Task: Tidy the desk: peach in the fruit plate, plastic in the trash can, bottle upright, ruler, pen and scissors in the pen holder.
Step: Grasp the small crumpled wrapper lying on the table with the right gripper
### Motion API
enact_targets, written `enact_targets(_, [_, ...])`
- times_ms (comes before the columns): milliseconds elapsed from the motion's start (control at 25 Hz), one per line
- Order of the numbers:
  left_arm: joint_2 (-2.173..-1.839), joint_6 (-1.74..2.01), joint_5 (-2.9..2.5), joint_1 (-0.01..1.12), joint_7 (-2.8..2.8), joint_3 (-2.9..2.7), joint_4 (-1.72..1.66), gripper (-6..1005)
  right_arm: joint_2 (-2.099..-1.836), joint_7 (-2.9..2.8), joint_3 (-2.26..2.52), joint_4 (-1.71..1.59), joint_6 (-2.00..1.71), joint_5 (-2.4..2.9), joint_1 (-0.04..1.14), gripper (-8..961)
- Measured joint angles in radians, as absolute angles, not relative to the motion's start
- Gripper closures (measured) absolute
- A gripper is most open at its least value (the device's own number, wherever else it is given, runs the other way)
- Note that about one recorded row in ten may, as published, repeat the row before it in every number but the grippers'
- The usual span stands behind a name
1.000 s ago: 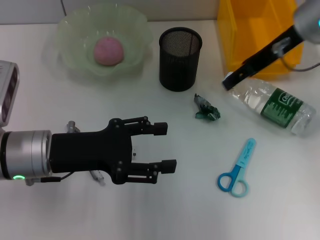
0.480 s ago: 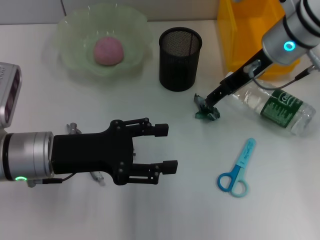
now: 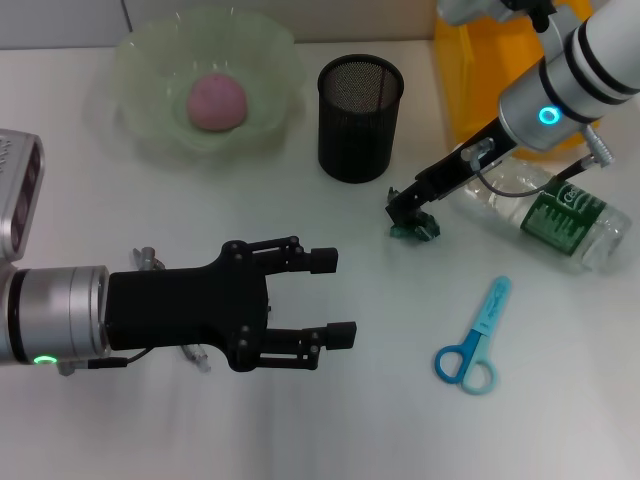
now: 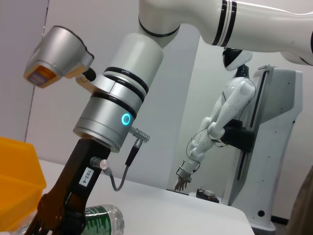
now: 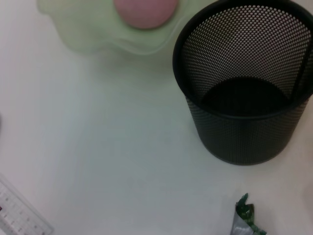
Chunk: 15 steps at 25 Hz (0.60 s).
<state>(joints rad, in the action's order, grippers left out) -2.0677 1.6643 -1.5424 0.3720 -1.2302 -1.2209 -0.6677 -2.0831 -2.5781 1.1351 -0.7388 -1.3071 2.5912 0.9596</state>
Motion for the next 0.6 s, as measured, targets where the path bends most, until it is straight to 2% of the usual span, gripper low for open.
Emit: enact_targets(600, [-2.069, 1.664, -1.541, 0.374, -1.218, -1.221, -0.663, 196, -2.085, -2.587, 1.181, -0.677, -1.25, 2.589, 0.976, 173])
